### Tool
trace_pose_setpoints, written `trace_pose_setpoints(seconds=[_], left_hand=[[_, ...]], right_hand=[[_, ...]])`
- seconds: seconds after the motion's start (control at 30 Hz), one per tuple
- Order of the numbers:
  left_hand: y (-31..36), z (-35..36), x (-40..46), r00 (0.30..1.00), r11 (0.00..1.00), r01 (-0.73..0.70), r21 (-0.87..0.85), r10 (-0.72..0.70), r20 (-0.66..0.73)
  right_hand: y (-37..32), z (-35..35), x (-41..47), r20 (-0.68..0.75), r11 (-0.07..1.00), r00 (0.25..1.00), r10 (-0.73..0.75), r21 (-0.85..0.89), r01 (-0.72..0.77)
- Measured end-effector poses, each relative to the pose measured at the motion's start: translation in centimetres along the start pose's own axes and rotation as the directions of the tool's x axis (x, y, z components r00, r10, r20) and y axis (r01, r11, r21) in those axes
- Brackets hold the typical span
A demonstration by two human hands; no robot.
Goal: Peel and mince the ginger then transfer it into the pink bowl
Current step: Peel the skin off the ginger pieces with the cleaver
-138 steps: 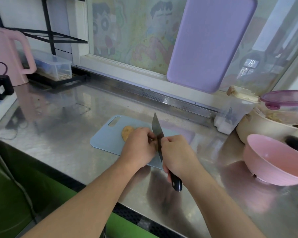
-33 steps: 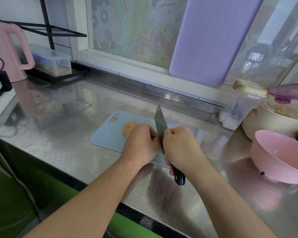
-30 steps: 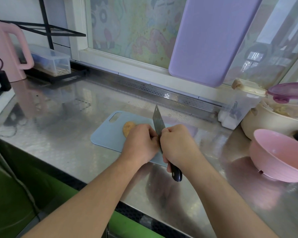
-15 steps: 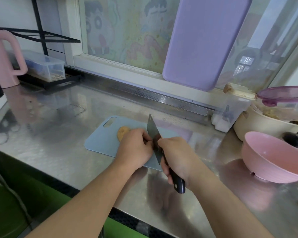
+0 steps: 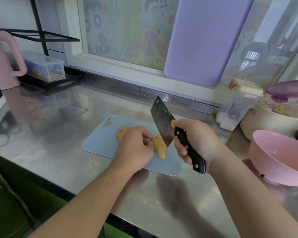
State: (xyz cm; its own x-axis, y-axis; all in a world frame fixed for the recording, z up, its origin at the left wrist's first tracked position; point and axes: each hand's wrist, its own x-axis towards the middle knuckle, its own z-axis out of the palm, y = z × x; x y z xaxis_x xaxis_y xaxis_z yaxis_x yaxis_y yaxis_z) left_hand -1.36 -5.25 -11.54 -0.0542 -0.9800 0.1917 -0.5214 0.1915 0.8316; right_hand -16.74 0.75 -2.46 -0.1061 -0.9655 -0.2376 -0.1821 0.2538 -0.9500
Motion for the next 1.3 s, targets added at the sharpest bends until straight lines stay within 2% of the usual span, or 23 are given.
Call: trace_pose_setpoints(seconds=[0.13, 0.23, 0.53, 0.7, 1.0, 1.13, 1.3], left_hand=[[0.1, -0.1, -0.3, 0.997, 0.999, -0.028, 0.046, 0.024, 0.069], [0.4, -0.1, -0.3, 0.992, 0.996, -0.030, 0.089, 0.019, 0.128], [0.6, -0.8, -1.0, 0.984, 0.998, -0.058, -0.007, 0.059, 0.167], [0.4, -0.9, -1.4, 0.966, 0.992, -0.114, 0.056, 0.098, 0.240], [0.1, -0.8, -1.3, 0.983, 0.997, -0.071, -0.032, 0.075, 0.168], [0.4, -0.7, -1.4, 0.971, 0.987, -0.153, 0.052, 0.140, 0.193], [0.2, -0.8, -1.4, 0.983, 0.993, -0.107, 0.056, 0.097, 0.155]], right_hand=[[1.9, -1.3, 0.8, 0.042, 0.982, 0.999, 0.013, 0.186, -0.020], [2.8, -2.0, 1.0, 0.010, 0.970, 1.000, 0.025, 0.242, -0.027], [3.3, -2.7, 0.7, -0.027, 0.970, 0.999, 0.040, 0.239, -0.033], [3.7, -2.3, 0.9, -0.003, 0.979, 0.999, 0.053, 0.198, -0.052], [3.7, -2.3, 0.9, -0.017, 0.979, 0.999, 0.049, 0.197, -0.044], [3.8, -2.4, 1.0, -0.015, 0.979, 0.999, 0.046, 0.198, -0.042], [3.8, -2.6, 1.1, -0.028, 0.979, 0.998, 0.050, 0.197, -0.043]])
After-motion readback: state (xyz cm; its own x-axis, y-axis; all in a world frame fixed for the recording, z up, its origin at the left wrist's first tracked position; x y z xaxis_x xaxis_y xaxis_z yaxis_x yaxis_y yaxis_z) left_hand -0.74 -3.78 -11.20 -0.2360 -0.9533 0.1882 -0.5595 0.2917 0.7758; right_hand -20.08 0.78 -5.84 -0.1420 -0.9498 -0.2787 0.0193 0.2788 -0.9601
